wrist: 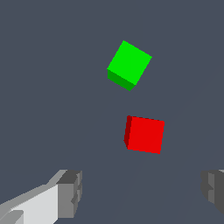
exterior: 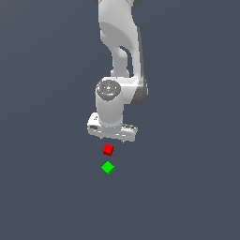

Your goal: Stack the red cube on top of the green cube.

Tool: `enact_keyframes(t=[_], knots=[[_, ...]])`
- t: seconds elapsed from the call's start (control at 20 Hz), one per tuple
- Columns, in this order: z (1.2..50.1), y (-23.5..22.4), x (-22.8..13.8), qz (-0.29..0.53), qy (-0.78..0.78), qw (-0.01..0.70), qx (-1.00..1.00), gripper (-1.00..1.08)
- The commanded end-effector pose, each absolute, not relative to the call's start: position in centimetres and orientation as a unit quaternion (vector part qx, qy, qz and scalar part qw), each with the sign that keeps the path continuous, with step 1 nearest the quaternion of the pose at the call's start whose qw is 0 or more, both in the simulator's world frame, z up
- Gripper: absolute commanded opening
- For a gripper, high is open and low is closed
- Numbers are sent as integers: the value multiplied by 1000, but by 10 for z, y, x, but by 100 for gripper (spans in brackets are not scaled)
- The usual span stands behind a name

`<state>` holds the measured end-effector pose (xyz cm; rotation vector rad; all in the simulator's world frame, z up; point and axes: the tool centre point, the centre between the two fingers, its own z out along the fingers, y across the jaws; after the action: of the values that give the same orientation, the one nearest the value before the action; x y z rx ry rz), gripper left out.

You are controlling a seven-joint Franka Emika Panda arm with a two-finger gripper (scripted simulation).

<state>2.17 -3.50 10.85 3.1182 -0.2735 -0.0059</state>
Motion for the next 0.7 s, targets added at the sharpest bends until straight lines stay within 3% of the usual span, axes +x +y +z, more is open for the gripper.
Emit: enact_keyframes(t=[0.0, 0.65], knots=[[94, -44, 27, -1, -114, 4, 993, 100], [68, -61, 36, 0, -162, 0, 987, 100]])
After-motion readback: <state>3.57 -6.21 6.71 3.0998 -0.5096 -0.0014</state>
